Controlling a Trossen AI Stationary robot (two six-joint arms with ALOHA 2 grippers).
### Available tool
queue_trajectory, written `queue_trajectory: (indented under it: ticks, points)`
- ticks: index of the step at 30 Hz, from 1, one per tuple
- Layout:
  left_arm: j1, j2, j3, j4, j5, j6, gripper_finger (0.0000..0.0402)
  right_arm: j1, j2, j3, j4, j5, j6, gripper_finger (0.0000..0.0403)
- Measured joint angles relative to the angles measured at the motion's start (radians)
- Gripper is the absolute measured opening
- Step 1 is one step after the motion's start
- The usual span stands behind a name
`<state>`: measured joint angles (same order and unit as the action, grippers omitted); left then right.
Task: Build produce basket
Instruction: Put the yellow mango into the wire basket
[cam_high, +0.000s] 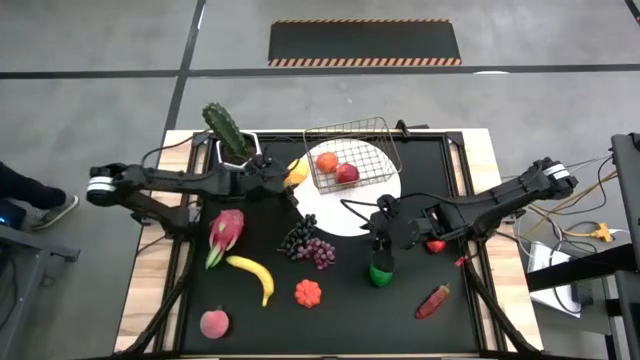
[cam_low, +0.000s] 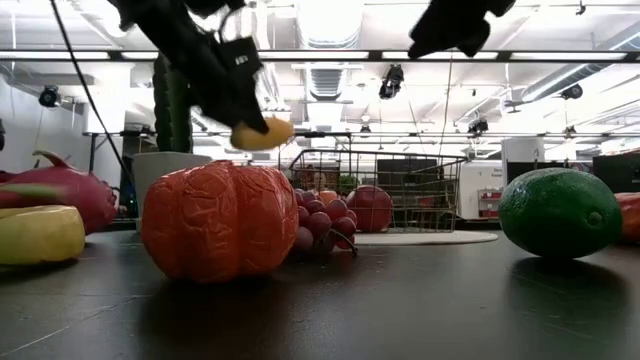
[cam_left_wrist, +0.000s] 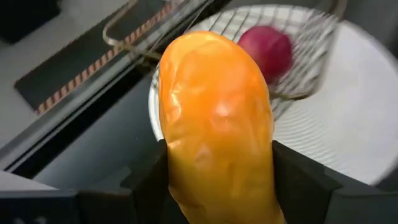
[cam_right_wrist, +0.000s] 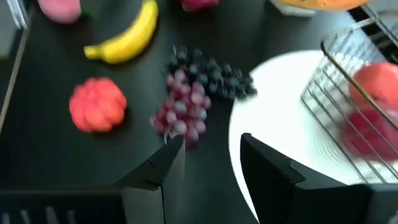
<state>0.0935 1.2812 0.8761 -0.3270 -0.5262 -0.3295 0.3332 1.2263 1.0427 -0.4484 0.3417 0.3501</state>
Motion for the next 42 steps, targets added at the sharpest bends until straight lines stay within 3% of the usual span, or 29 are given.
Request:
queue_trajectory:
  ticks: [5,9,17,24,28,35,42]
  points:
    - [-0.064,-0.100,-0.003,-0.029,-0.004,0.025,0.0221,0.000,0.000,-0.100,0.250,0.001,-0.042,0.0173]
    - [-0.157,-0.158,-0.026,0.074,-0.002,0.103,0.0221,0.000,0.001,-0.185,0.504,0.017,-0.089,0.0208]
    - [-0.360,-0.143,-0.142,0.582,0.110,0.384,0.0221,-0.009,0.026,-0.331,1.031,0.088,-0.265,0.0279]
    - [-0.401,-0.026,-0.219,0.962,0.135,0.479,0.0221,-0.013,0.096,-0.342,1.263,0.024,-0.396,0.0315]
    - [-0.400,0.065,-0.231,1.136,0.152,0.516,0.0221,-0.018,0.157,-0.326,1.363,0.028,-0.447,0.0317]
    - [-0.398,0.168,-0.204,1.239,0.175,0.523,0.0222,-0.038,0.203,-0.296,1.404,0.032,-0.467,0.0301]
    - [-0.395,0.179,-0.213,1.287,0.169,0.503,0.0222,-0.039,0.197,-0.293,1.401,0.036,-0.474,0.0232]
